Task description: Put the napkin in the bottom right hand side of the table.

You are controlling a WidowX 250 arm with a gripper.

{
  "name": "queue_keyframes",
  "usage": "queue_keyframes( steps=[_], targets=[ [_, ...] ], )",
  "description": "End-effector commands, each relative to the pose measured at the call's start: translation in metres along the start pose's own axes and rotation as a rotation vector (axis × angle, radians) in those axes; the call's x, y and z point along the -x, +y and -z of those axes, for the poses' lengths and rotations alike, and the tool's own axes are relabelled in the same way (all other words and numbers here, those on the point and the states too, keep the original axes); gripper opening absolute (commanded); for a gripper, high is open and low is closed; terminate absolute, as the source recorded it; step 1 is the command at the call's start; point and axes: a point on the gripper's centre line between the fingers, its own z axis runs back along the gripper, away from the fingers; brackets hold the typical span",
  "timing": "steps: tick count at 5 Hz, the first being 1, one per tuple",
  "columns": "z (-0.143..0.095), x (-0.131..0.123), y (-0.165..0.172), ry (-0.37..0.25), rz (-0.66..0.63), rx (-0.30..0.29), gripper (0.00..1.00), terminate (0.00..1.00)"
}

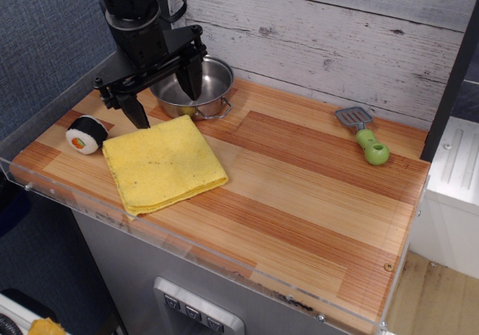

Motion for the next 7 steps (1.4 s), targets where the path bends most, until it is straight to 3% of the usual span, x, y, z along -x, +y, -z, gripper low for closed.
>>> queue_keyframes(
  steps=[1,5,7],
  targets=[
    [0.0,0.0,0.0,0.0,0.0,0.0,1.0,0.0],
    [0.051,0.001,0.024,0.016,-0.056,-0.069,1.0,0.0],
    [0.073,0.01,0.031,0.064,-0.082,-0.109,1.0,0.0]
  ],
)
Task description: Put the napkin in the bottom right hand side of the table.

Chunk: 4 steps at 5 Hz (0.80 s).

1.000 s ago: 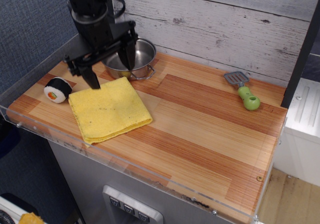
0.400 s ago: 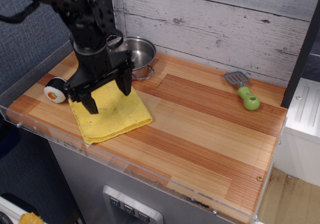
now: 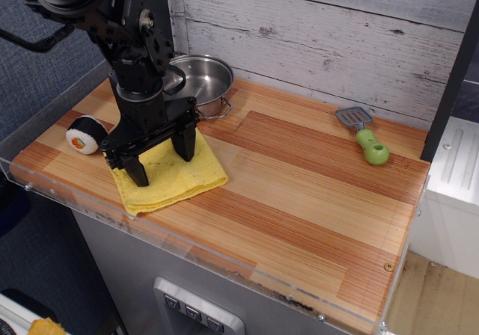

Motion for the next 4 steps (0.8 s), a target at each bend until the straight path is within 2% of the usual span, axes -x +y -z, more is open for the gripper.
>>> queue_keyframes(
  steps=[1,2,4],
  targets=[
    [0.009,0.004,0.003,0.002,-0.017,-0.016,1.0,0.0],
    [0.006,0.018,-0.003,0.011,-0.002,-0.004,1.0,0.0],
    [-0.001,0.071,-0.023,0.043,0.082,0.023,1.0,0.0]
  ],
)
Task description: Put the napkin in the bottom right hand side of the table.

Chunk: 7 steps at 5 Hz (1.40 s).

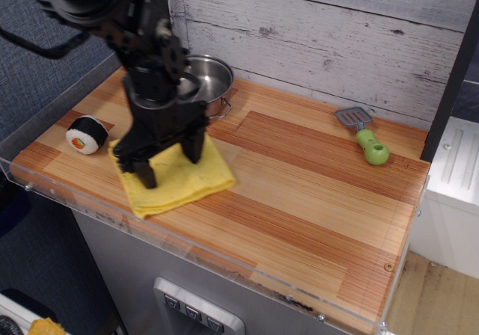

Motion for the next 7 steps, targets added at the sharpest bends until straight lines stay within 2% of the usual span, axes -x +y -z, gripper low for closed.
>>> queue_keyframes(
  steps=[1,3,5,6,7],
  targets=[
    [-0.005,0.068,-0.022,0.072,0.077,0.049,1.0,0.0],
    [-0.003,0.128,-0.033,0.157,0.166,0.076,1.0,0.0],
    [-0.004,0.167,-0.052,0.219,0.269,0.095,1.0,0.0],
    [-0.002,0.167,-0.053,0.201,0.299,0.076,1.0,0.0],
    [-0.008,0.153,-0.056,0.197,0.252,0.095,1.0,0.0]
  ],
)
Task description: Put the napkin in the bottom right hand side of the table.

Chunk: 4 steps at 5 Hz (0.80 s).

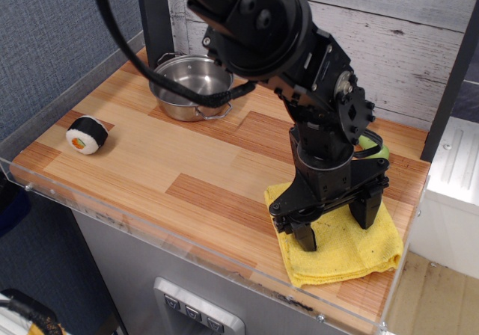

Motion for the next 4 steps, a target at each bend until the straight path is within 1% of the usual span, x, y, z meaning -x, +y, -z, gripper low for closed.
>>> queue_keyframes(
  steps=[1,2,3,4],
  targets=[
    [-0.012,-0.013,0.003,-0.006,-0.083,0.004,1.0,0.0],
    [-0.035,-0.027,-0.007,-0.054,-0.1,0.025,1.0,0.0],
    [-0.06,-0.034,-0.017,-0.07,-0.12,0.066,1.0,0.0],
    [-0.08,-0.027,-0.022,-0.061,-0.15,0.097,1.0,0.0]
  ],
)
